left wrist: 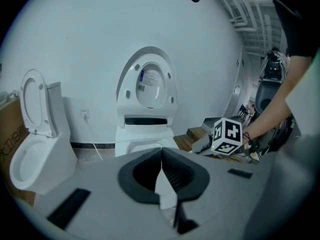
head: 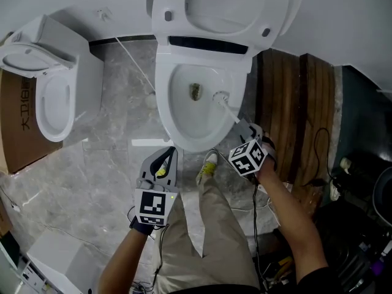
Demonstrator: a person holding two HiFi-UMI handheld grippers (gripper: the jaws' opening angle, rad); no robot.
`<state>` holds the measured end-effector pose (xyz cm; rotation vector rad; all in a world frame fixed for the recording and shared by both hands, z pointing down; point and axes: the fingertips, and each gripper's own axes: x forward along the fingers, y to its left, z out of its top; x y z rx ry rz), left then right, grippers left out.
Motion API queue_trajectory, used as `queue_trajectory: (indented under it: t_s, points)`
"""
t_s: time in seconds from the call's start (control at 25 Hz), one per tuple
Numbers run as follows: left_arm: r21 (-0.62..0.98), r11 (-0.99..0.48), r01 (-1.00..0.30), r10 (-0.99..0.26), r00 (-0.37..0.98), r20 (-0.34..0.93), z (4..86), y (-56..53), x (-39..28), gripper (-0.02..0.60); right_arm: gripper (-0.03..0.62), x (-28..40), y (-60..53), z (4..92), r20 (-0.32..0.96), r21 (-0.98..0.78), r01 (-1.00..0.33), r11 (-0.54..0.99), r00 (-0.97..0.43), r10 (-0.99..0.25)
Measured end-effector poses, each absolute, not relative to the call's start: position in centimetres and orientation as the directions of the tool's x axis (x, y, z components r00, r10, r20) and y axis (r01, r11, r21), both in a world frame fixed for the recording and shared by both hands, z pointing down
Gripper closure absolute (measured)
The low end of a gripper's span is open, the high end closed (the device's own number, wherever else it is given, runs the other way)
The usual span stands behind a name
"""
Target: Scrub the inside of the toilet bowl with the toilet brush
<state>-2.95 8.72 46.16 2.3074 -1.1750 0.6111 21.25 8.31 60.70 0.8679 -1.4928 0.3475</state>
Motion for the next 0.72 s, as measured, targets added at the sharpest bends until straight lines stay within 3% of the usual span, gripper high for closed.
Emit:
queue_trajectory:
  t_s: [0.72]
  points:
    - [0.218,-0.506,-0.835,-0.625,0.528,0.574,46.1,8.8,-3.0,0.569,0.444,17.9,13.5,59.6,0.983,0.160,-0.706,0.690,0.048,-0.179]
